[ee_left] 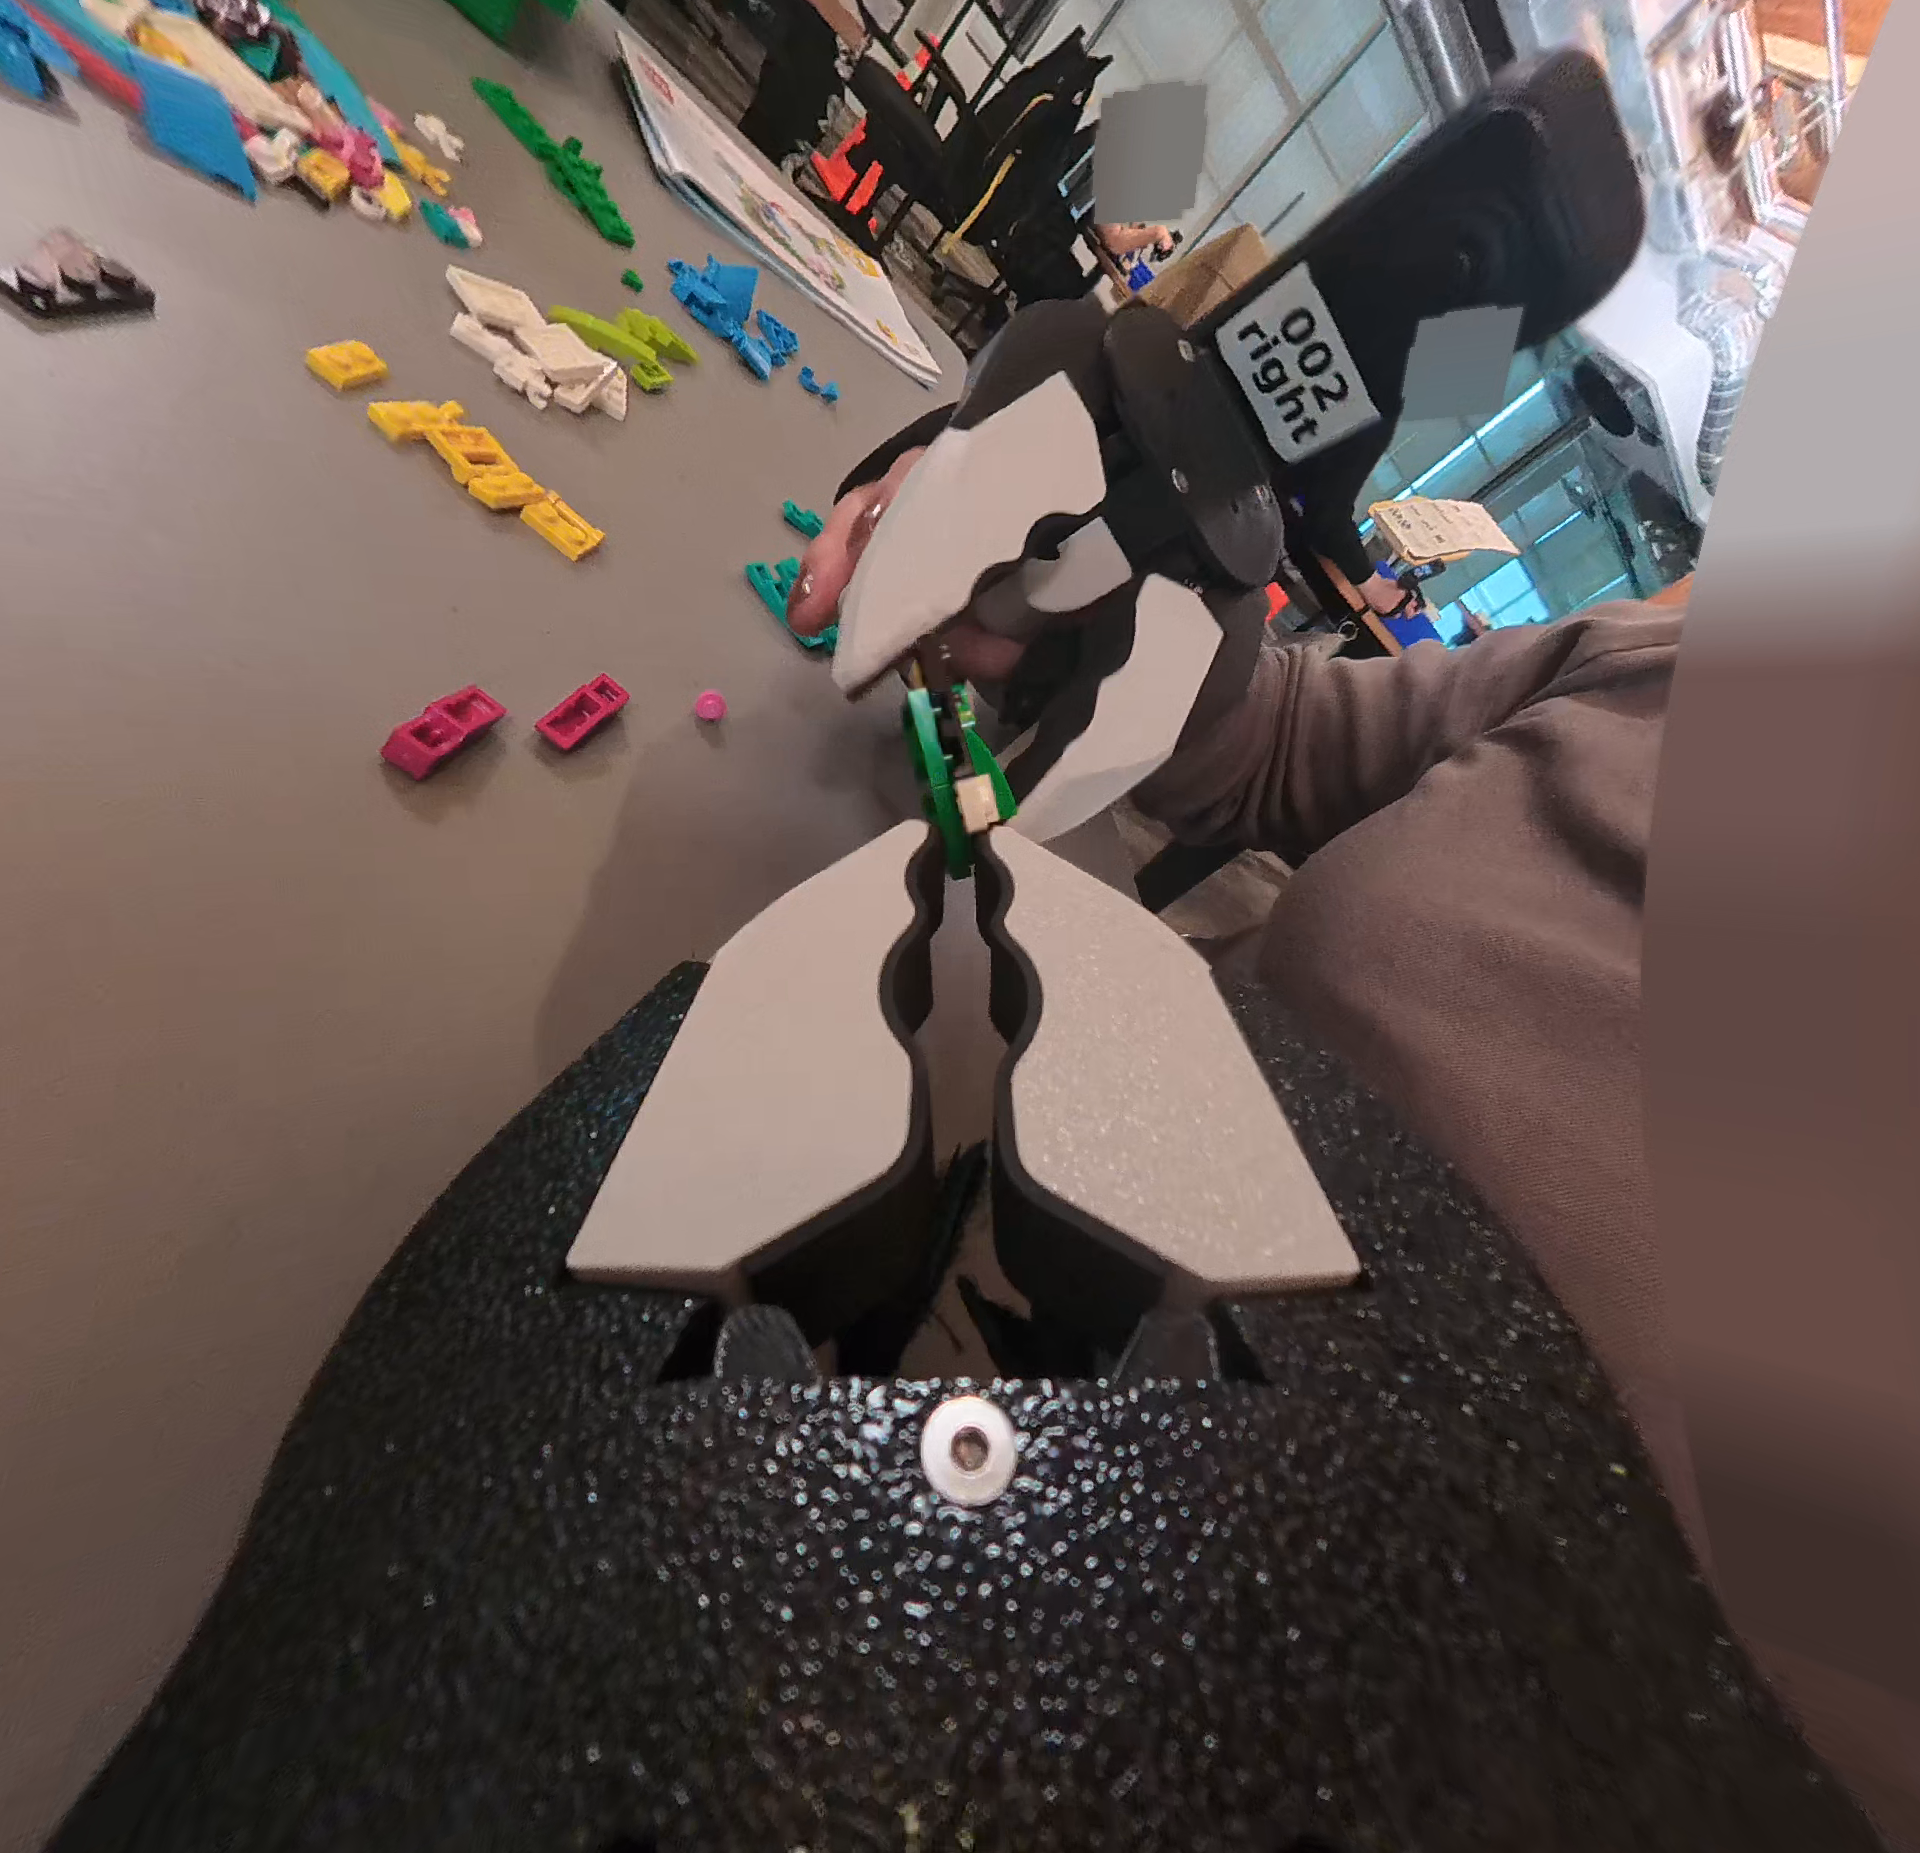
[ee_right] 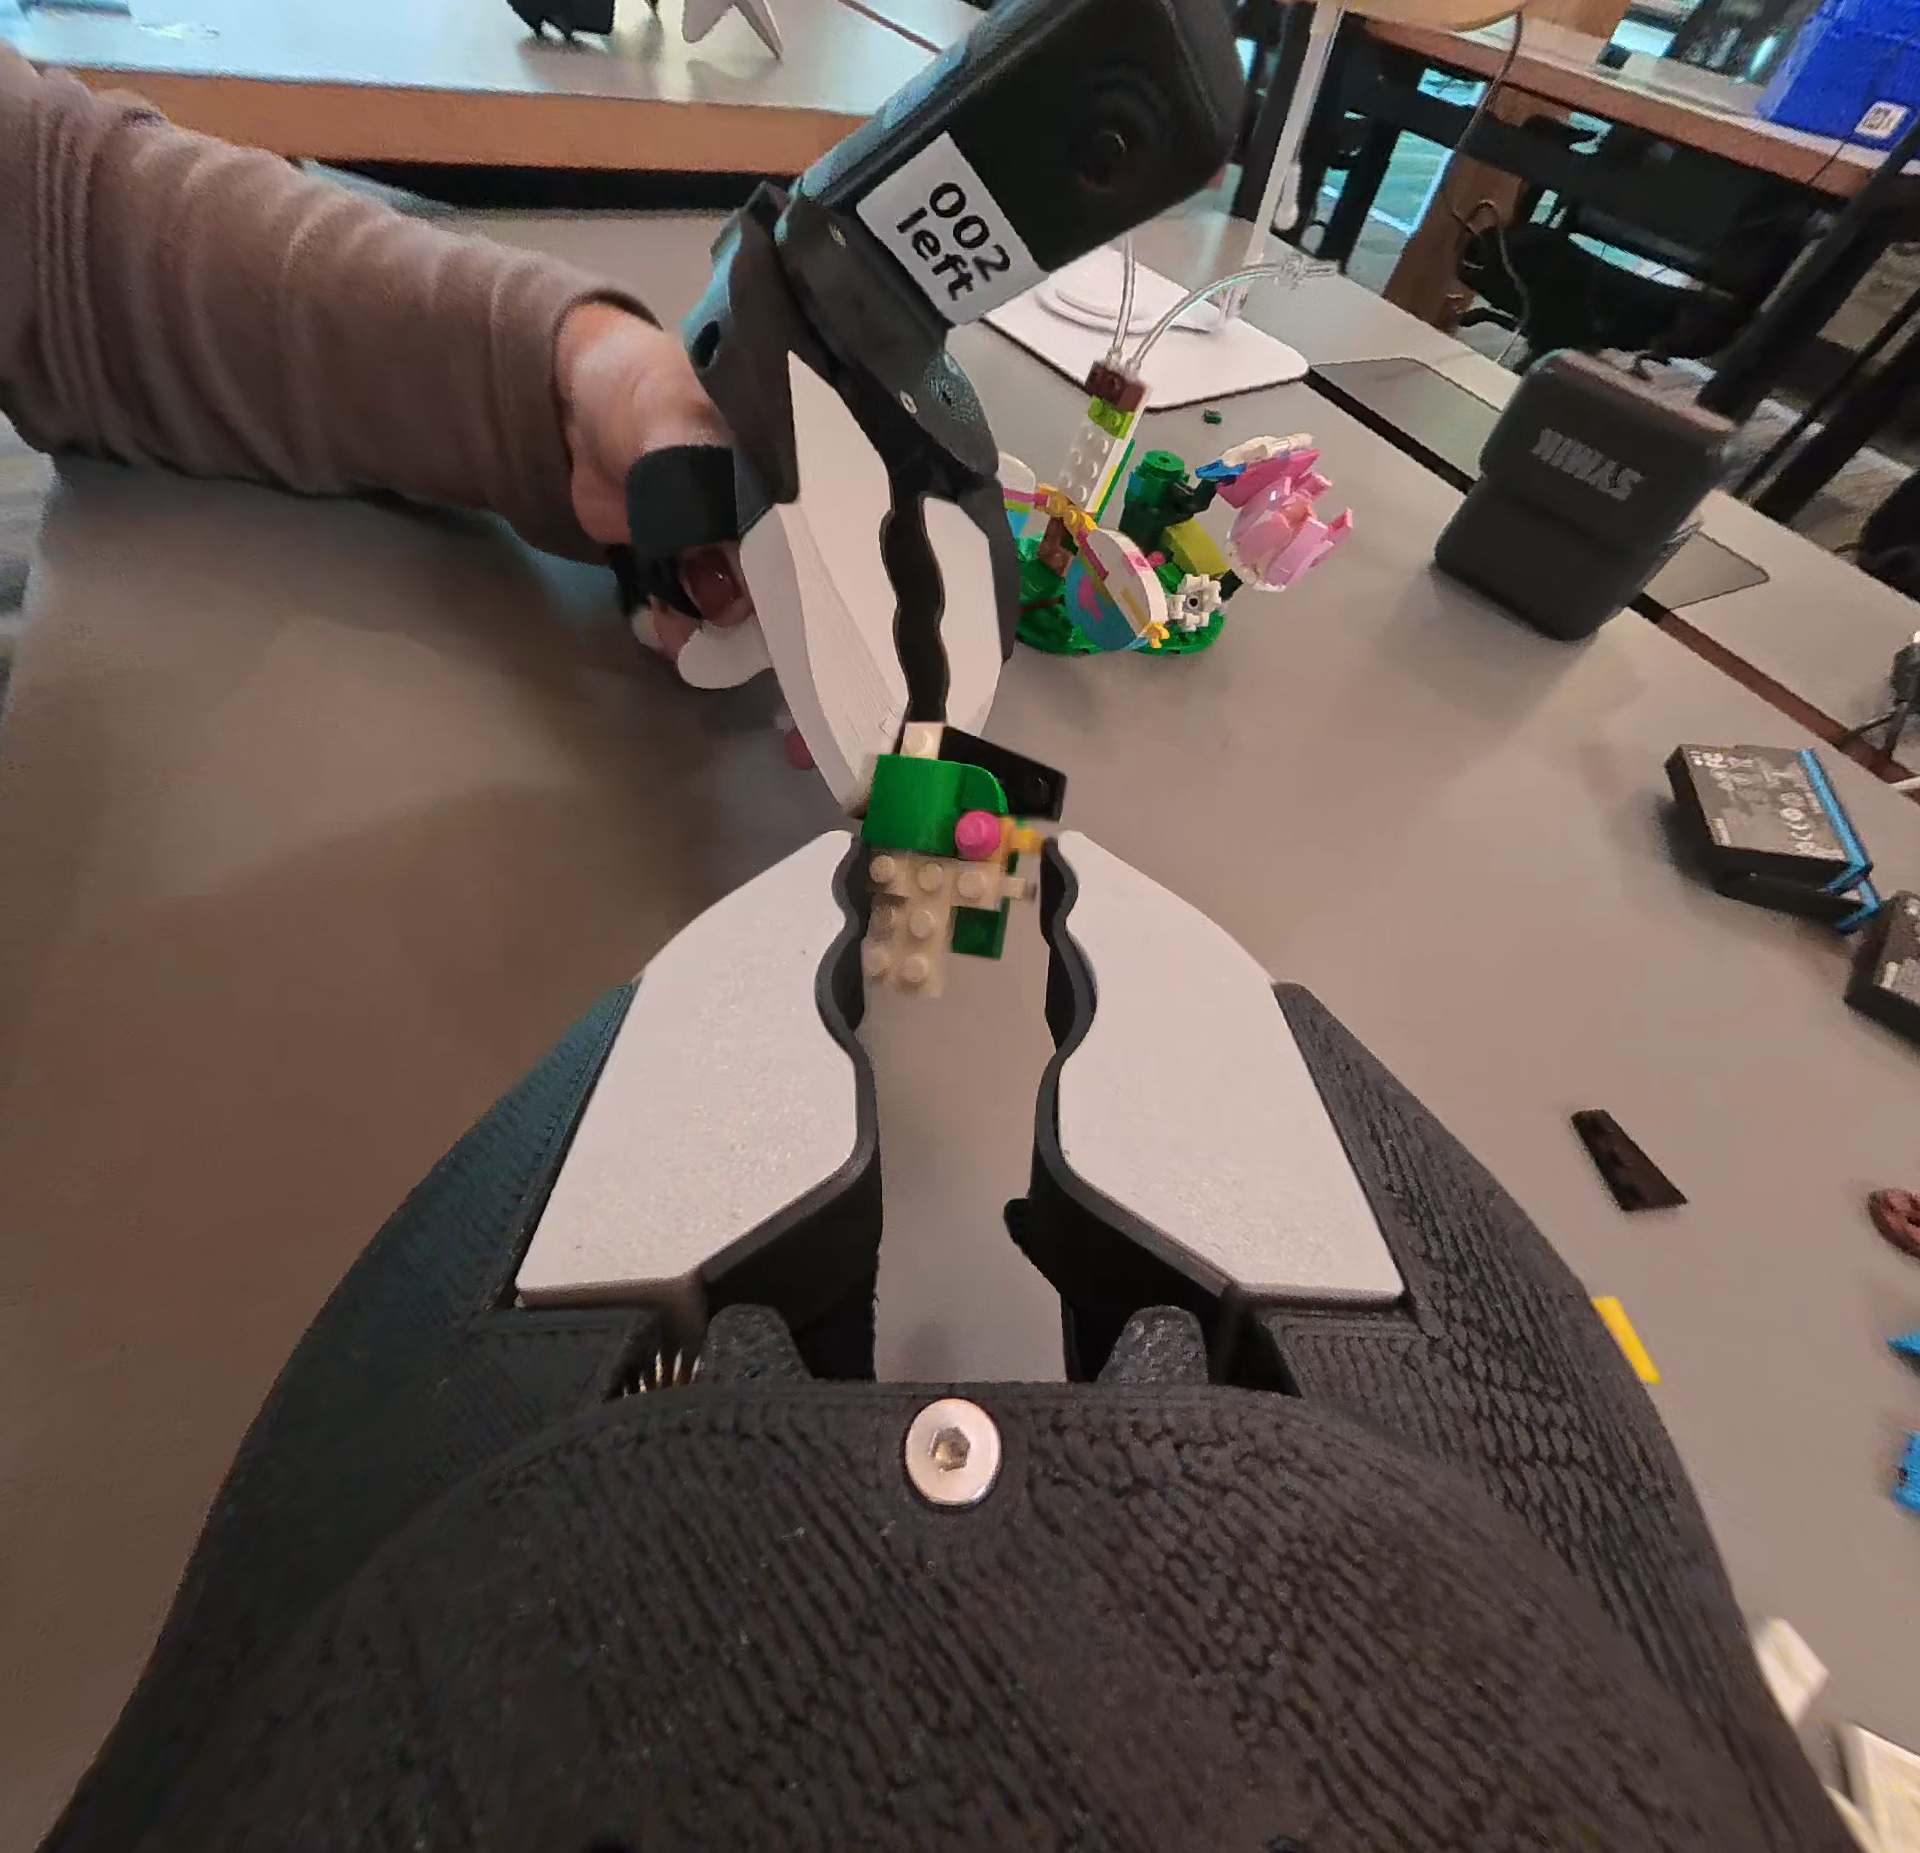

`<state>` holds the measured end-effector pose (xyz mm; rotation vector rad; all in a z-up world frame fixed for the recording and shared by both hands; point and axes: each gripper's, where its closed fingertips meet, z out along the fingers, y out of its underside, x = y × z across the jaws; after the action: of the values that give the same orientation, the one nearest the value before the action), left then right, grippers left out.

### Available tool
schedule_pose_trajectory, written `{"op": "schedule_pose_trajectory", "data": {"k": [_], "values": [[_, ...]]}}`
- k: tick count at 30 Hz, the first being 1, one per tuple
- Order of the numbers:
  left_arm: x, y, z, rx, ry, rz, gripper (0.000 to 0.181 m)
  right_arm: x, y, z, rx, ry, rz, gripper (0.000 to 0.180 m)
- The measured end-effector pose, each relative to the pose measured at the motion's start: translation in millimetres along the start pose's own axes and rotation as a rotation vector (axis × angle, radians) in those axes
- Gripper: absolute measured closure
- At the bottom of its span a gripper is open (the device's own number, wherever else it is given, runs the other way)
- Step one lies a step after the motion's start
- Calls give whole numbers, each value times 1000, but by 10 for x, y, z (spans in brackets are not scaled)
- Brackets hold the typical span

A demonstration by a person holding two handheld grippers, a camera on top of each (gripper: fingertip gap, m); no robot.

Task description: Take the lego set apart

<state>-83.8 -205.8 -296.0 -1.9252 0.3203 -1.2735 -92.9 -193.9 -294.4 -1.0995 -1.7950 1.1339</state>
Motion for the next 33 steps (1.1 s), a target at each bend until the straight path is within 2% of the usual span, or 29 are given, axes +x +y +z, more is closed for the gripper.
{"op": "schedule_pose_trajectory", "data": {"k": [3, 7, 12, 13, 17, 22, 26, 30, 33], "values": [[44, -95, -87, 44, -22, 206, 177, 27, -26, -46, 12, -26, 68, 147], [109, -128, -152, 39, -60, 422, 177, -75, -129, -119, 81, -188, 222, 153], [196, -86, -93, 57, -2, 451, 177, -191, -92, -61, 39, -263, 212, 161], [198, -97, -102, 61, -5, 457, 177, -211, -80, -48, 32, -271, 201, 170], [110, -174, -133, 92, -72, 416, 175, -122, -128, -41, 84, -198, 157, 173], [-50, -293, -182, 155, -166, 348, 143, 123, -230, -112, 176, 8, 37, 173], [2, -364, -187, 216, -169, 340, 137, 227, -235, -114, 171, 174, -144, 173], [40, -305, -129, 189, -126, 315, 125, 305, -266, -173, 131, 441, -604, 173], [84, -264, -77, 203, -39, 215, 123, 222, -225, -139, 64, 549, -936, 173]]}}
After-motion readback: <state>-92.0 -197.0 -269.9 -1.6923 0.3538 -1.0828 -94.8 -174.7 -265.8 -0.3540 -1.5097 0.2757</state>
